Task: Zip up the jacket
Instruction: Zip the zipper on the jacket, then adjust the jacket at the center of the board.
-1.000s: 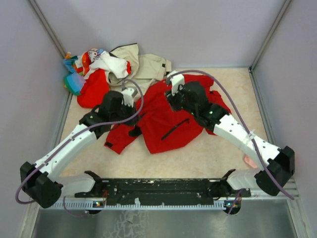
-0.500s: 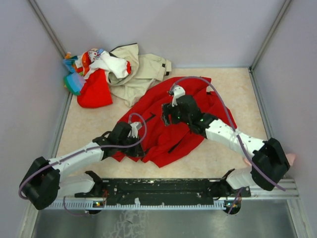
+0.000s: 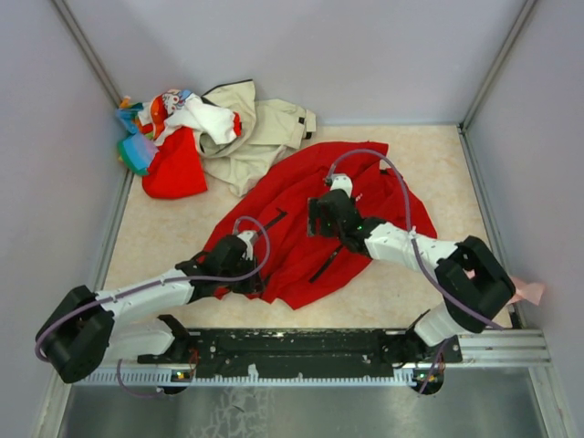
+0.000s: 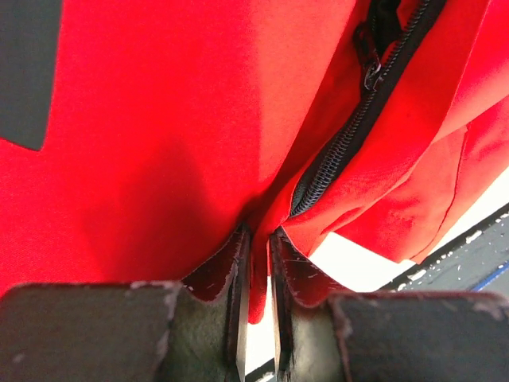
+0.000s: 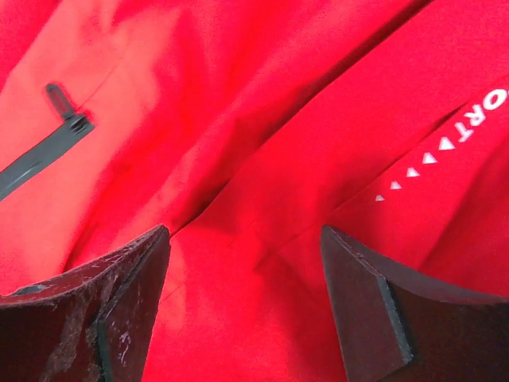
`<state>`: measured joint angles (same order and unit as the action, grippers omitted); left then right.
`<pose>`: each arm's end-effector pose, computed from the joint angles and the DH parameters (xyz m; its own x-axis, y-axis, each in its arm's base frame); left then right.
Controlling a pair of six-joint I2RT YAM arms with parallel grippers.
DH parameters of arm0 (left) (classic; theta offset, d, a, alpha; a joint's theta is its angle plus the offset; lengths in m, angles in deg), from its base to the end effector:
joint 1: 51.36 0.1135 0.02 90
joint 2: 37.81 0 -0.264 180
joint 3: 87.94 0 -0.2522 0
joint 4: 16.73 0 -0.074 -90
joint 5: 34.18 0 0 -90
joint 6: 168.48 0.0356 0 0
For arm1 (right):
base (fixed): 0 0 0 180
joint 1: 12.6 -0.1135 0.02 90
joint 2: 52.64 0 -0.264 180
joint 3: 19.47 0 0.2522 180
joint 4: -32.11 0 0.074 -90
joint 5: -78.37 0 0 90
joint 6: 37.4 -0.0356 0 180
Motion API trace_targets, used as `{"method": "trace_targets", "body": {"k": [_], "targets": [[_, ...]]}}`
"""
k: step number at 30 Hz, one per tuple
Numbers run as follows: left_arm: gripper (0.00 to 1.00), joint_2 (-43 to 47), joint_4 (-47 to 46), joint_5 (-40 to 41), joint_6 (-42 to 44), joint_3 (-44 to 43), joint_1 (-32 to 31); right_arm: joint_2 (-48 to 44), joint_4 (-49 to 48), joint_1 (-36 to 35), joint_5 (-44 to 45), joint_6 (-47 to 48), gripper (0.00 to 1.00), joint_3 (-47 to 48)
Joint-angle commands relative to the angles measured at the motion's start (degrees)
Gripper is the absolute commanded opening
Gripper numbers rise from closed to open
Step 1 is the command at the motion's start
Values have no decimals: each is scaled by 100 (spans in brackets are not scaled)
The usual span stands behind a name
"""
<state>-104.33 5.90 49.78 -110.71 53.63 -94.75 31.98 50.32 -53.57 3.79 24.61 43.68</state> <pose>0.1475 -0.1446 0.1522 -0.8660 0.0888 -0.4921 0.3188 0.8562 -0.4065 0.2428 0.1983 0.2149 -0.6498 0.0349 -0.7593 -0.1954 0.9577 0.2113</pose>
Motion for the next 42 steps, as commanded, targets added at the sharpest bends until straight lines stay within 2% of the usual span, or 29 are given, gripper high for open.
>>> {"method": "trace_targets", "body": {"k": [1,7,11,13,19,22,26,32,37,42], "targets": [[20,167,-57,465,-77,189,-20,319,-399,143,1028,-521,77,-19],[20,126,-165,678,-175,248,-19,763,-1037,382,743,-835,76,-436],[20,101,-264,879,-314,234,-11,945,-1596,543,499,-894,67,-570],[19,129,-247,1078,-336,183,2,1136,-1847,659,323,-902,57,-568],[19,281,-331,1627,-317,53,266,1230,-2693,972,-369,-775,16,-475],[18,256,-184,1818,-188,-230,437,1162,-3067,1094,-754,-610,1,-374],[17,297,165,2147,112,-780,571,1056,-3311,1255,-1253,-511,0,-147],[16,542,386,2424,446,-1081,622,281,-3287,1337,-1585,-401,0,-386],[16,671,89,1862,324,-734,622,-675,-2898,1337,-1548,-312,0,-1145],[16,486,-74,1171,112,-469,618,-1254,-2721,1337,-1466,-353,0,-2016]]}}
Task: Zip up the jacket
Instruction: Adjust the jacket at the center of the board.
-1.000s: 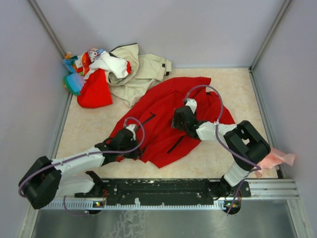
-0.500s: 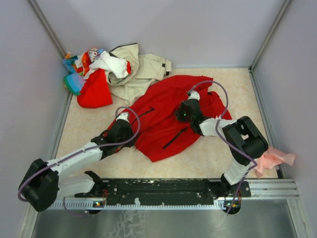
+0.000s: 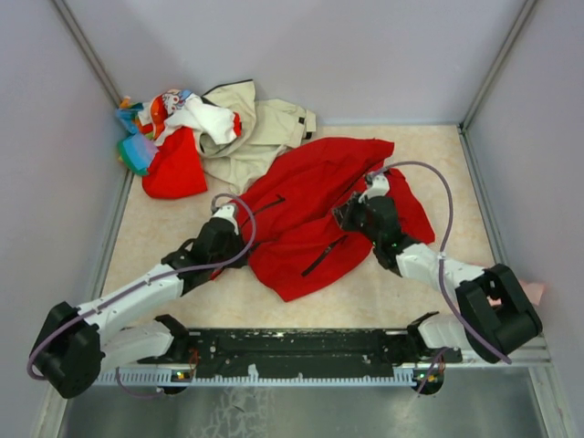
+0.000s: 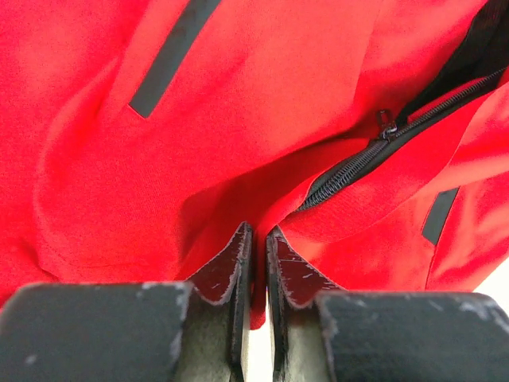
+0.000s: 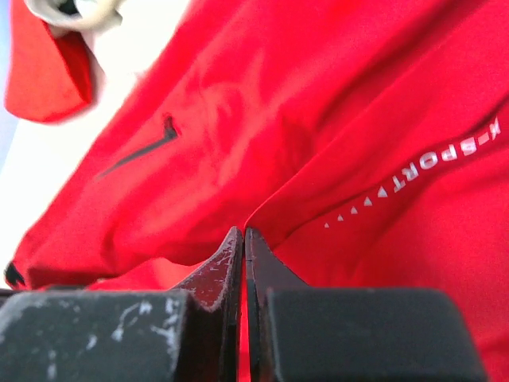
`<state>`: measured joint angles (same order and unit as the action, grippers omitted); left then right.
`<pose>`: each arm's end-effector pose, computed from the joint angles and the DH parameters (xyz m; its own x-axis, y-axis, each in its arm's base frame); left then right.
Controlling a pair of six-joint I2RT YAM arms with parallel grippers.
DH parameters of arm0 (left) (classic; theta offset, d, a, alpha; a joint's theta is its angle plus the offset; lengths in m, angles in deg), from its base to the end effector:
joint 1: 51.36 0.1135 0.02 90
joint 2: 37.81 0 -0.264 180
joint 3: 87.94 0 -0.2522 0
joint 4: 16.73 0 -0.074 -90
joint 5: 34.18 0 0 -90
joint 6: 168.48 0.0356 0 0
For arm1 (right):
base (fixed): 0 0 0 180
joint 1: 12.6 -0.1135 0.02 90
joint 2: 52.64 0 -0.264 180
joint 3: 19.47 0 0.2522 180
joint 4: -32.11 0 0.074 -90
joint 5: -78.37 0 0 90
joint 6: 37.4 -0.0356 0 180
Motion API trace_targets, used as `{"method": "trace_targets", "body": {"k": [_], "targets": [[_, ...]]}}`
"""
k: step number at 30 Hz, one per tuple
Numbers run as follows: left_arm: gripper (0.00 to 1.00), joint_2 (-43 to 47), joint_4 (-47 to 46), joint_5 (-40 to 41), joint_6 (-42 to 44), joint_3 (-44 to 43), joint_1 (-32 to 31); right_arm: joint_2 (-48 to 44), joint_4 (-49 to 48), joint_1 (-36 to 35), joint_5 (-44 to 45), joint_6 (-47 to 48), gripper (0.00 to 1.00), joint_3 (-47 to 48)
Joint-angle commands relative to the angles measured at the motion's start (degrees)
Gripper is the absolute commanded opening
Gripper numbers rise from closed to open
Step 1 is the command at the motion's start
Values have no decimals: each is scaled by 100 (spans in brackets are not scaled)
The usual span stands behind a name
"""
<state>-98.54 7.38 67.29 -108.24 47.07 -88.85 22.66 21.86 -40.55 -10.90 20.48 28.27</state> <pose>0.1767 -0.1266 0.2056 -0.6773 -0.0935 -0.7297 0.1603 0.9493 -0.2705 0.2486 0.1314 0.2196 -0.4661 0.3546 -0.8106 -0.2481 0.8271 0.5044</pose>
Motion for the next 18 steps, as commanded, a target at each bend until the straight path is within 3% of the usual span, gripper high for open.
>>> {"method": "trace_targets", "body": {"k": [1,4,9,18], "targets": [[16,-123,-226,-678,-173,253,21,-381,234,35,-87,40,3,-543],[16,-99,-321,-967,-360,582,16,-473,689,-17,-255,87,6,-488],[17,163,-579,-1161,-770,1298,-3,-815,1369,-63,339,-169,3,-850],[27,225,-466,-1159,-742,1230,1,-1624,188,-65,-69,-909,0,-2253]]}}
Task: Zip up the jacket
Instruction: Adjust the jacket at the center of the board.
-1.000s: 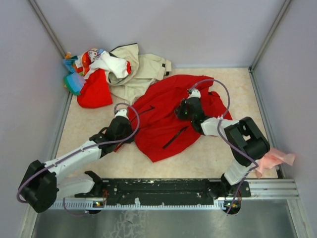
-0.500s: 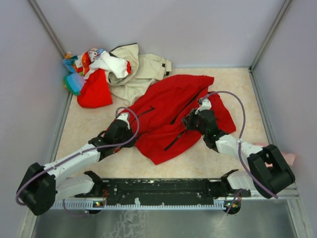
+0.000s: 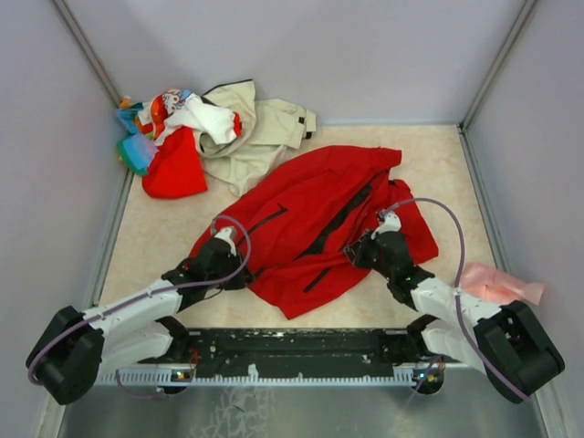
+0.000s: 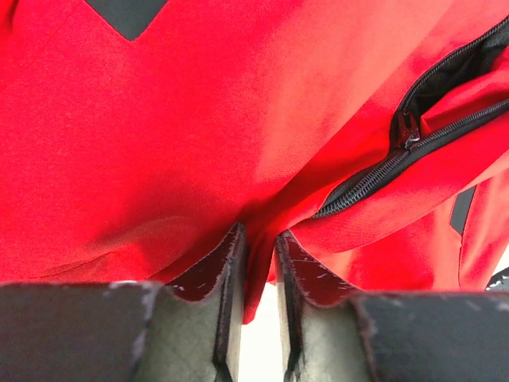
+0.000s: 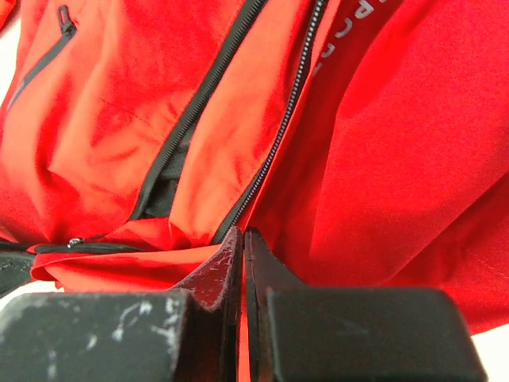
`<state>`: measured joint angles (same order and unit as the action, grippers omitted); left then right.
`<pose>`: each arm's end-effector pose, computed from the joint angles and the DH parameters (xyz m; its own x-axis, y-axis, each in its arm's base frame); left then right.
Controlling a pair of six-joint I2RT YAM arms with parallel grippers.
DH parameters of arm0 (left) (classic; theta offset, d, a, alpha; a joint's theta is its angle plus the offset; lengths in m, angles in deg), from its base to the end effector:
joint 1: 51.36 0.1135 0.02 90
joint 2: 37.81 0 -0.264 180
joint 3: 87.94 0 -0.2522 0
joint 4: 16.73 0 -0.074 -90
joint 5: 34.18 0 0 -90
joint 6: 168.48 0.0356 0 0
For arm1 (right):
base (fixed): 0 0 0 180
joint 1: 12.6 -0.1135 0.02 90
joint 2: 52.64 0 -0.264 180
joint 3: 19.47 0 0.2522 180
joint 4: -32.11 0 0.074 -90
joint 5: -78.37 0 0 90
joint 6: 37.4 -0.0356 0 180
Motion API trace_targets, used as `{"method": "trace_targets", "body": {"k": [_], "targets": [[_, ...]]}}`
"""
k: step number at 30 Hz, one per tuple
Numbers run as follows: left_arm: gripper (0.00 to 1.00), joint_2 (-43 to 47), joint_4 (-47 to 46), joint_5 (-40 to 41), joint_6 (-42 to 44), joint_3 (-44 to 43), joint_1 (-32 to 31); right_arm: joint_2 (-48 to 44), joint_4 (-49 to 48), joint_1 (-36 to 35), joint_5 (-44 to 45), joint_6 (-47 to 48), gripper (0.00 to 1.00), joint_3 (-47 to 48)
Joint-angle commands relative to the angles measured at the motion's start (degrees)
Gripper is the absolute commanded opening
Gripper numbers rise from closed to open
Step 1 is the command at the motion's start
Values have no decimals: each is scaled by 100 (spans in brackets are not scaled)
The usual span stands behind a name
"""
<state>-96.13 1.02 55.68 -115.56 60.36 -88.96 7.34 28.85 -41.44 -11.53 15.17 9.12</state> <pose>0.1467 -0.1130 0.1485 -0.8107 -0.1367 -0.5693 0.1538 0.8885 -0.4324 0.1751 0.0964 0.1591 -0.6203 0.3523 -0.7008 -0.1310 0.8344 0.5353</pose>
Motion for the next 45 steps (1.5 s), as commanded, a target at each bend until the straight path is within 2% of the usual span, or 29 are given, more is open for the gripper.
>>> {"method": "trace_targets", "body": {"k": [1,8,13,18,24,36,42,45], "targets": [[30,17,241,-10,-16,-143,14,-79,-636,25,-39,-462,0,-439],[54,1180,1042,-59,-505,-305,16,-223,-1520,27,-90,-585,0,-937],[62,2176,1481,-34,-1181,-188,11,-303,-1756,27,35,-564,0,-1092],[64,2761,1775,-29,-1676,-1,16,-295,-1874,28,33,-525,0,-1148],[64,2773,2018,-633,-2141,161,16,-325,-2023,27,97,-491,0,-1227],[68,2820,2759,-383,-2324,-36,15,-229,-2207,28,51,-436,0,-1183],[68,2564,2697,-691,-2227,10,16,-186,-2304,28,78,-422,0,-1223],[68,2713,2104,-836,-2394,243,16,-130,-2322,28,50,-367,0,-1207]]}}
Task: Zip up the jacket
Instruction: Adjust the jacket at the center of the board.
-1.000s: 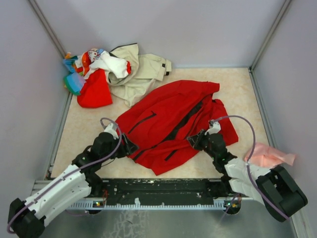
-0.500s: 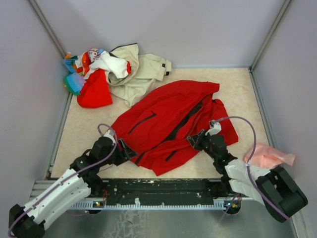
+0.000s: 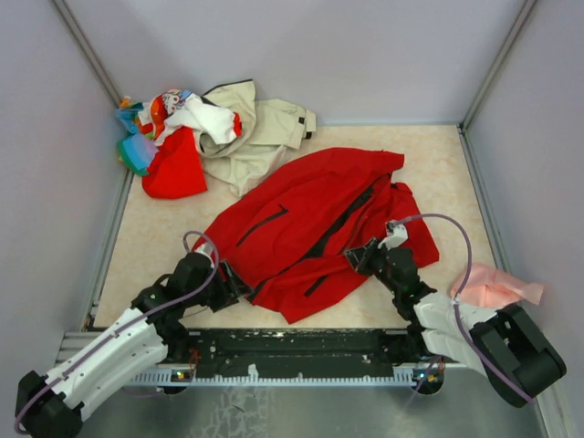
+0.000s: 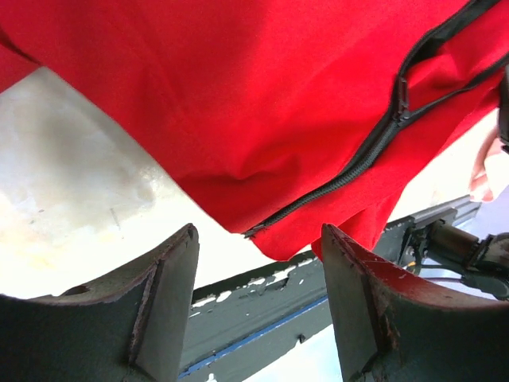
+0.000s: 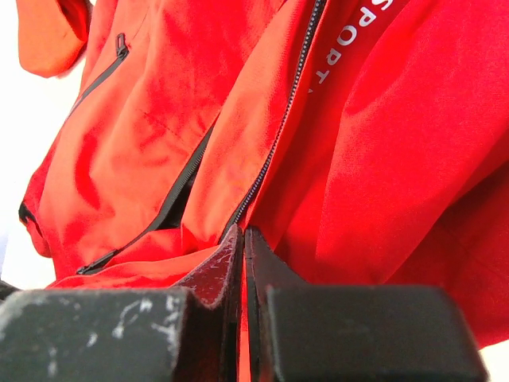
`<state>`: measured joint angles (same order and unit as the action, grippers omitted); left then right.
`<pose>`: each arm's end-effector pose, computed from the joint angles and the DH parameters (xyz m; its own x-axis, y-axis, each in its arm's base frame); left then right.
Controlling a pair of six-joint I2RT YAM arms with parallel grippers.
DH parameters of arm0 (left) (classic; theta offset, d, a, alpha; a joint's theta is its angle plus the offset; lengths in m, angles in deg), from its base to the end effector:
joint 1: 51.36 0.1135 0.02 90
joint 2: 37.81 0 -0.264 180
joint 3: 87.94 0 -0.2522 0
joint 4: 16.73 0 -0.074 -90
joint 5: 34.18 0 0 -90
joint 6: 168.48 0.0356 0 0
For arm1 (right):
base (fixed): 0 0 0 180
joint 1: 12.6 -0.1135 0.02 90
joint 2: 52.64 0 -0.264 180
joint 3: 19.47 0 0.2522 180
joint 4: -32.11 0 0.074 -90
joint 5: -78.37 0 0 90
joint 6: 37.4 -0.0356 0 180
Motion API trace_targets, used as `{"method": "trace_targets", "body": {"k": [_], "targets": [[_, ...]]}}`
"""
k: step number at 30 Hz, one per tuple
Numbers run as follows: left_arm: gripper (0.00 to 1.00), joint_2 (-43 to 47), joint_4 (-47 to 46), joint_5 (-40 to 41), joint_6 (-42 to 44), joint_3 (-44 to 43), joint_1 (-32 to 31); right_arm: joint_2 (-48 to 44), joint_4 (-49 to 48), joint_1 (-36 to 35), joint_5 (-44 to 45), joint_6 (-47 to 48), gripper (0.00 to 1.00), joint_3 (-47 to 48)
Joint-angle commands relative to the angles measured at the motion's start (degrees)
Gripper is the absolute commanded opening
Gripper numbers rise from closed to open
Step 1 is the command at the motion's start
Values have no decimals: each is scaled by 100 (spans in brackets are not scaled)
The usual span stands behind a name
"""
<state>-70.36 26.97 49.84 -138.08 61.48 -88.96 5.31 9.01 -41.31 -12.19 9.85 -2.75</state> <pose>0.0975 -0.0798 0.1686 -0.8599 -0.4205 -0.2893 -0.1526 0.7527 -0.6404 0.1522 0.0838 0.1369 -0.5320 0.4825 -0.6958 -0.1735 0.7422 0.6473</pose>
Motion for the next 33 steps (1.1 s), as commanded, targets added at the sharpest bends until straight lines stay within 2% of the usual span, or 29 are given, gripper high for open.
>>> {"method": "trace_targets", "body": {"k": [1,4,7,12,14,15,16,20,23,29,33], "targets": [[68,211,-816,-305,-214,290,16,90,-335,14,103,169,0,-16],[68,275,-1677,-347,-412,600,16,80,-342,12,104,170,0,-17],[69,-44,-2324,-340,-391,736,16,76,-357,14,117,167,0,-24],[64,-714,-2860,-265,-149,652,11,20,-305,14,111,178,0,-15],[56,-755,-3022,-204,-77,636,16,-13,-261,14,138,178,0,-15],[49,-739,-3081,-168,-59,640,16,-34,-243,14,157,183,0,-15],[38,-713,-3134,-116,-37,643,16,-50,-230,14,172,187,0,-7],[13,-561,-3345,290,124,675,14,-46,-187,14,241,239,0,78],[0,-511,-3526,788,370,613,21,36,-192,14,320,314,0,283],[0,-993,-3452,1466,1632,-520,161,543,-68,265,390,621,0,1288],[0,-1744,-3118,1406,2368,-1751,586,1204,-166,782,-178,682,0,2313]]}}
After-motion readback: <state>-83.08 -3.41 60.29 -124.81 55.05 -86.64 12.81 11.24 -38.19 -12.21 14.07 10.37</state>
